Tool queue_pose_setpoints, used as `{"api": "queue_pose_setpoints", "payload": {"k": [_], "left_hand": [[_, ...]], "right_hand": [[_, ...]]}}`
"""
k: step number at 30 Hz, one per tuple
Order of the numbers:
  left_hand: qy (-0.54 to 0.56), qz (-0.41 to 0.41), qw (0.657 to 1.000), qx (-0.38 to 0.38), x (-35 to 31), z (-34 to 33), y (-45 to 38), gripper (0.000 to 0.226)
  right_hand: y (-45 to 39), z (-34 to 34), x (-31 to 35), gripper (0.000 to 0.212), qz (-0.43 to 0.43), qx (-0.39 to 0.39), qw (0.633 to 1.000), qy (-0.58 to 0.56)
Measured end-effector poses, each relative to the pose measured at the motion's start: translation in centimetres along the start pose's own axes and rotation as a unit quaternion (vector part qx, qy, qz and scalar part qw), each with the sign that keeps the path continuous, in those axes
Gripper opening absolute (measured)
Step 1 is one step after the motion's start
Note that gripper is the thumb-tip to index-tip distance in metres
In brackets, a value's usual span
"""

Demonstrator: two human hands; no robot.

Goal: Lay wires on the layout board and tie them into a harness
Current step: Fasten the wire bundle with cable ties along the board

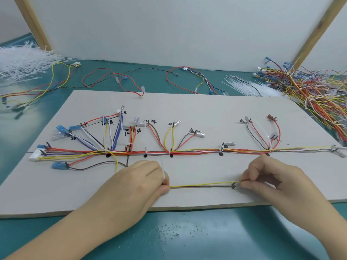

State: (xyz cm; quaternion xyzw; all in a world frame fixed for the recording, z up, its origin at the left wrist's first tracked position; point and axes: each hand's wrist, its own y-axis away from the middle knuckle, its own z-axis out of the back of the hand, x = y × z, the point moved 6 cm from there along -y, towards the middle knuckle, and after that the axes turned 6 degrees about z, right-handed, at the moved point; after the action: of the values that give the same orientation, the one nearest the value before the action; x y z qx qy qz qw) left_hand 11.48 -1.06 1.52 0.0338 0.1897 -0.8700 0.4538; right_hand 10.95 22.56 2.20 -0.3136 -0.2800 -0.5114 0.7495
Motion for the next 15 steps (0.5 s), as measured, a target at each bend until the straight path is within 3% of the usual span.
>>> {"api": "queue_pose_setpoints", "payload": {"k": [8, 15], "left_hand": [[-0.033, -0.021, 0.999, -0.002, -0.4, 0.1, -0.1, 0.03], [0.004, -0.014, 0.999, 0.037, -0.2, -0.1, -0.1, 0.03]], "right_hand": [[-0.1, -0.2, 0.6, 0.039, -0.004, 0.042, 0.998, 0.039], [-0.5, -0.2, 1.6, 0.03, -0.003, 0.078, 0.992, 0.102]]}}
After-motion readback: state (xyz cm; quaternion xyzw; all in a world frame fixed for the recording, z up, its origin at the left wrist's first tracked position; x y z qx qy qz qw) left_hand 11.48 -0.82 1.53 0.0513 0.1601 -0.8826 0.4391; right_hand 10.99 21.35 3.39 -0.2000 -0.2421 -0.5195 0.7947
